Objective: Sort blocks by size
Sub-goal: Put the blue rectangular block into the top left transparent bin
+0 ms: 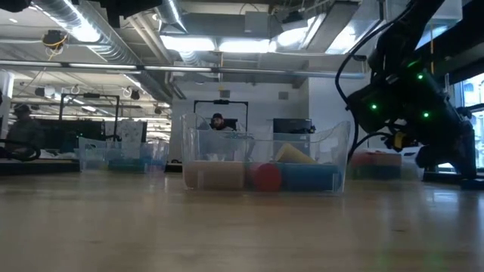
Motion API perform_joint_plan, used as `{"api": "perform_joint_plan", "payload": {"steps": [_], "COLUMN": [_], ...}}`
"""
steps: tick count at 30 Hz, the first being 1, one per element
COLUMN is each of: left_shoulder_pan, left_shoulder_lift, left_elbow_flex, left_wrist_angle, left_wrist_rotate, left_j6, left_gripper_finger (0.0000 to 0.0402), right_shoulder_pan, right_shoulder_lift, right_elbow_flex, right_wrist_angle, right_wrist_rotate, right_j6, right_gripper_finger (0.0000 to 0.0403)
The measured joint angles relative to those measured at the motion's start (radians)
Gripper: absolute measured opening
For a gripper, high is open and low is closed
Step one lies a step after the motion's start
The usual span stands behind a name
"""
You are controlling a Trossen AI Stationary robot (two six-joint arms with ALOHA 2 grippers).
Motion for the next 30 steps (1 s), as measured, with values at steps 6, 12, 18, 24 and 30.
{"api": "perform_joint_plan", "payload": {"steps": [6,12,18,24,30], "left_shoulder_pan": [0.000,0.000,0.000,0.000,0.000], "left_shoulder_lift": [0.000,0.000,0.000,0.000,0.000], "left_elbow_flex": [0.000,0.000,0.000,0.000,0.000], "left_wrist_angle": [0.001,0.003,0.002,0.002,0.002], "left_wrist_rotate": [0.000,0.000,0.000,0.000,0.000], "left_j6": [0.007,0.009,0.009,0.008,0.002], "left_gripper_finger": [0.0210,0.0210,0.0210,0.0210,0.0210], "right_shoulder_pan": [0.000,0.001,0.044,0.087,0.109], "right_shoulder_lift": [0.000,0.000,0.001,0.000,-0.002], "right_elbow_flex": [0.002,0.027,0.098,0.139,0.141], "right_wrist_angle": [0.021,0.026,0.075,0.149,0.193], "right_wrist_rotate": [-0.039,-0.069,-0.088,-0.132,-0.127], "right_j6": [0.014,0.024,0.029,0.037,0.055], "right_gripper_finger": [0.0003,0.0003,0.0003,0.0003,0.0003]}}
